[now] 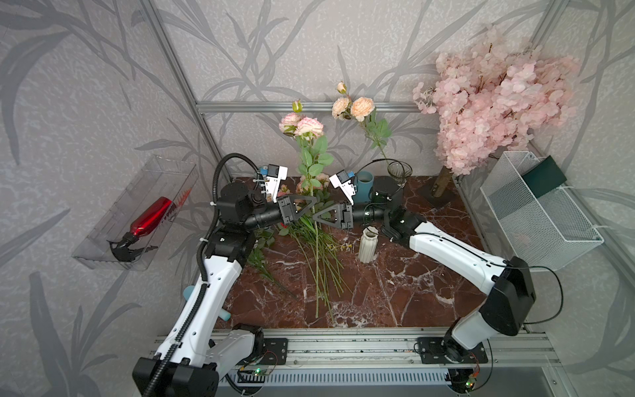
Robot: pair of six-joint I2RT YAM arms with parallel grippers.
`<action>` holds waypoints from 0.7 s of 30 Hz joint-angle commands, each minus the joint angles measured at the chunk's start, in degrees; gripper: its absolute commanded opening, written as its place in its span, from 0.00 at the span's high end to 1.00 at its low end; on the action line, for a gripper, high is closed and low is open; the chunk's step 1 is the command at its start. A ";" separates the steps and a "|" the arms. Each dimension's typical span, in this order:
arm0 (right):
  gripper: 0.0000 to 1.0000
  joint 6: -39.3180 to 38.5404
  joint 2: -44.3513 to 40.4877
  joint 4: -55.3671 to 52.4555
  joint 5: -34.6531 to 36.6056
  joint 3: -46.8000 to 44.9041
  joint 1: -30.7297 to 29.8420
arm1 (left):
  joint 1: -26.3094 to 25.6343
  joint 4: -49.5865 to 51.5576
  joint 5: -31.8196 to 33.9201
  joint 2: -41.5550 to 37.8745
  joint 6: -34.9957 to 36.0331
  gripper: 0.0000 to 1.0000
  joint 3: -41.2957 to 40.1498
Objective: Place the pink flowers into the vase
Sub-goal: Pick up the flower at the center of the board.
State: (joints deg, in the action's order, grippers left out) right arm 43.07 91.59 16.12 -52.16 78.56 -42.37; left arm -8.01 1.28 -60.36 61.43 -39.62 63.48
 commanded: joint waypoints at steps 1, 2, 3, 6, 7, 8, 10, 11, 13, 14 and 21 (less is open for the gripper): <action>0.90 0.30 0.54 2.42 -1.08 0.15 -0.43 | 0.34 -1.29 -1.41 -0.96 0.57 1.00 -0.29; 0.92 0.39 0.52 2.49 -1.10 0.24 -0.43 | 0.31 -1.19 -1.26 -0.96 0.66 1.00 -0.28; 0.94 0.43 0.52 2.46 -1.10 0.19 -0.43 | 0.28 -1.02 -1.12 -0.96 0.81 1.00 -0.21; 0.99 0.11 0.41 2.29 -0.85 0.19 -0.44 | 0.32 -0.24 -0.76 -0.93 1.37 1.00 -0.10; 1.00 0.02 0.41 2.10 -0.63 0.21 -0.46 | 0.31 0.05 -0.58 -0.91 1.51 1.00 -0.03; 1.00 -0.28 0.28 1.58 -0.44 0.24 -0.46 | 0.32 0.52 -0.46 -0.89 1.76 1.00 0.13; 1.00 -1.05 0.12 0.57 0.32 0.25 -0.43 | 0.29 1.46 -0.07 -0.80 2.22 1.00 0.32; 1.00 -1.54 0.02 -0.31 0.73 0.39 -0.43 | 0.31 1.94 0.26 -0.72 2.41 0.99 0.50; 1.00 -3.32 -0.40 -2.71 2.03 0.76 -0.43 | 0.36 3.31 0.92 -0.65 3.22 0.89 0.92; 1.00 -4.19 -0.61 -3.95 2.83 0.89 -0.48 | 0.35 4.24 1.35 -0.61 3.67 0.73 1.15; 1.00 -14.24 -2.38 -15.89 9.81 3.31 -0.78 | 0.42 8.21 4.42 -0.83 6.30 0.29 1.95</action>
State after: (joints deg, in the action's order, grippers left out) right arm 34.76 91.79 5.69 -46.13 79.07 -42.68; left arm -7.99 7.57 -57.60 61.36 -35.48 63.57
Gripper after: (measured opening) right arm 0.060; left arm 0.706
